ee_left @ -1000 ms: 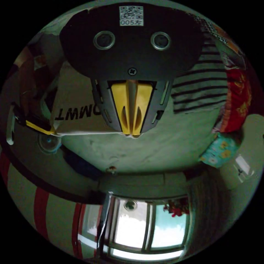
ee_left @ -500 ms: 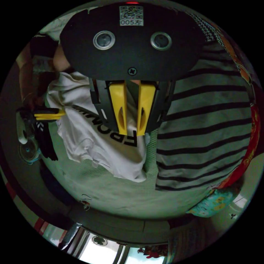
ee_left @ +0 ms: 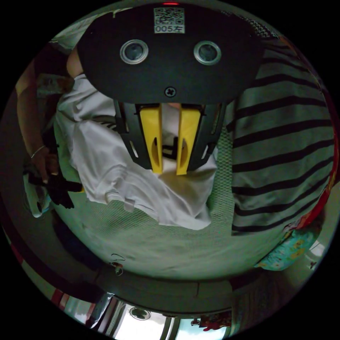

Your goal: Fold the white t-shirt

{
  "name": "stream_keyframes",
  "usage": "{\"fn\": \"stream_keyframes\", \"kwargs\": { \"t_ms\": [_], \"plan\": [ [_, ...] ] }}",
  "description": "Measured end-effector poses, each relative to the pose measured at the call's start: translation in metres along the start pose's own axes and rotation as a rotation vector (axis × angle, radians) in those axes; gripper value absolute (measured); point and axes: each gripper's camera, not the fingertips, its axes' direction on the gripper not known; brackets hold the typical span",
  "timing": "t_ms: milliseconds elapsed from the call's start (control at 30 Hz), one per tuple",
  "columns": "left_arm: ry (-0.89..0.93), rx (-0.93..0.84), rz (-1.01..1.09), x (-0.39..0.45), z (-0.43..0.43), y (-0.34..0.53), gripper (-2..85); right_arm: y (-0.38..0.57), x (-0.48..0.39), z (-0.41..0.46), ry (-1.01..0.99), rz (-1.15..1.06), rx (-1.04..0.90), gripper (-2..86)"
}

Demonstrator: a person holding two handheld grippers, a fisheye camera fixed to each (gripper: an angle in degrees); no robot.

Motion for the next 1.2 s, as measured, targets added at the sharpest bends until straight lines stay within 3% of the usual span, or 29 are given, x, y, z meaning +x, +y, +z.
{"fn": "stream_keyframes", "kwargs": {
  "t_ms": [167,300,400,533,600,733,867,1033,1100,1200],
  "plan": [
    [0.027,0.021,-0.017,-0.012,0.000,-0.002,6.8,-0.004,-0.013,-0.004,0.162,-0.055,0.065,-1.0],
    [0.034,0.137,-0.058,-0.019,-0.010,-0.006,6.4,-0.011,-0.001,-0.082,0.290,-0.042,0.250,-1.5],
    [0.078,0.168,-0.070,-0.020,-0.011,-0.013,6.2,-0.029,0.025,-0.140,0.431,0.056,0.360,-1.5],
    [0.101,0.221,-0.052,-0.021,-0.021,-0.016,6.3,-0.046,0.075,-0.181,0.470,0.290,0.436,-1.2],
    [0.055,0.231,-0.046,-0.027,-0.028,-0.018,6.4,-0.047,0.090,-0.178,0.478,0.344,0.423,-0.3],
    [0.018,0.187,-0.119,-0.050,-0.025,-0.025,7.0,-0.043,0.110,-0.132,0.465,0.418,0.201,3.6],
    [0.063,0.100,-0.153,-0.070,-0.006,-0.042,9.5,-0.023,0.085,-0.105,0.455,0.324,0.250,4.3],
    [-0.013,0.049,-0.152,-0.075,0.007,-0.059,11.1,0.003,0.006,-0.059,0.462,0.025,0.183,2.9],
    [0.028,-0.020,-0.137,-0.073,0.016,-0.062,9.2,0.011,-0.018,-0.046,0.463,-0.061,0.157,2.1],
    [0.054,0.045,-0.053,-0.051,0.003,-0.058,1.6,0.020,-0.049,-0.031,0.407,-0.126,0.148,1.3]
  ]
}}
